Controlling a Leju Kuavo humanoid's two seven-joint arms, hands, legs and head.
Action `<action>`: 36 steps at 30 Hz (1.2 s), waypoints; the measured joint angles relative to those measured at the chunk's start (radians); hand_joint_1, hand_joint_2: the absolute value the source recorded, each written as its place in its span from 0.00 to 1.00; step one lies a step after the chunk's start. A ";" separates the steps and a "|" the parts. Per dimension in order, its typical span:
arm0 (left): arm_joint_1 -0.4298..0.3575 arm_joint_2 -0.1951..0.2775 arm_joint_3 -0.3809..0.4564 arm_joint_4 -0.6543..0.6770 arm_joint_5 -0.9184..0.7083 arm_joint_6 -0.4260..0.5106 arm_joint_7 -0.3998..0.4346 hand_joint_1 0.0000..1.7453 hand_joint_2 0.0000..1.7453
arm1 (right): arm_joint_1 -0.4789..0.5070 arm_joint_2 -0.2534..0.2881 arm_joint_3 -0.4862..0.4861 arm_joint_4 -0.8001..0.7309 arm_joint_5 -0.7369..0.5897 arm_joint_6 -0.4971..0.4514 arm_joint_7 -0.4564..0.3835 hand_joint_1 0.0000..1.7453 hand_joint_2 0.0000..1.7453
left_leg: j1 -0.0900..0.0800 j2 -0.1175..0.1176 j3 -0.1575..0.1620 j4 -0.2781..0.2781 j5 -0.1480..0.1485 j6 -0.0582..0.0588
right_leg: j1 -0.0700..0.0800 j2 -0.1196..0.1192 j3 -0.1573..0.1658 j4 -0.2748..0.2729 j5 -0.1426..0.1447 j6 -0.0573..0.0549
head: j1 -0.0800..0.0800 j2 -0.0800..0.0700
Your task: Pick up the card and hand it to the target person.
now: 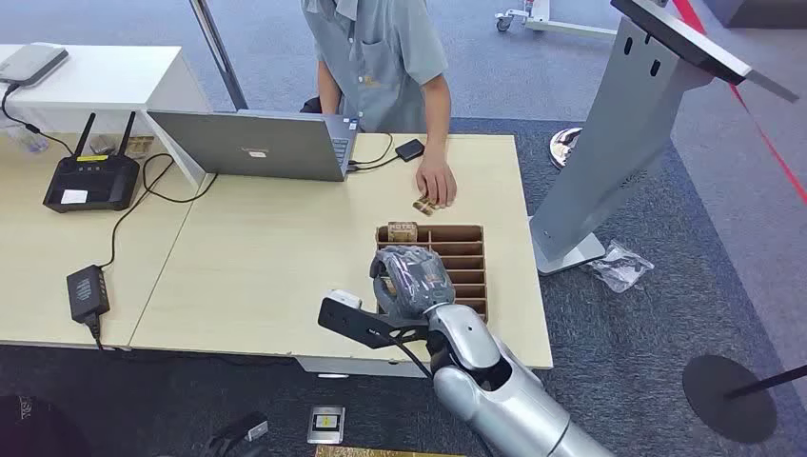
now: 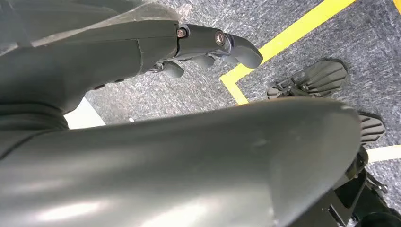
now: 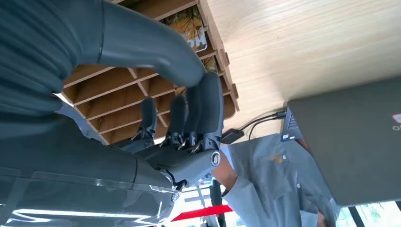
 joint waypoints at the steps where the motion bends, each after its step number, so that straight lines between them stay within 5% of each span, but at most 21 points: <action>1: 0.000 0.000 0.000 0.000 0.000 0.000 0.000 0.00 0.00 | 0.000 0.000 0.000 0.000 0.000 0.000 0.000 0.40 1.00 | 0.000 0.000 0.000 0.000 0.000 0.000 | 0.000 0.000 0.000 0.000 0.000 0.000 | 0.000 0.000; 36: -0.004 -0.001 0.000 0.000 -0.001 0.000 0.002 0.00 0.00 | -0.001 -0.004 -0.003 0.004 0.000 -0.004 0.003 0.41 1.00 | 0.000 0.000 0.000 0.000 0.000 0.000 | 0.000 0.000 0.000 0.000 0.000 0.000 | 0.000 0.000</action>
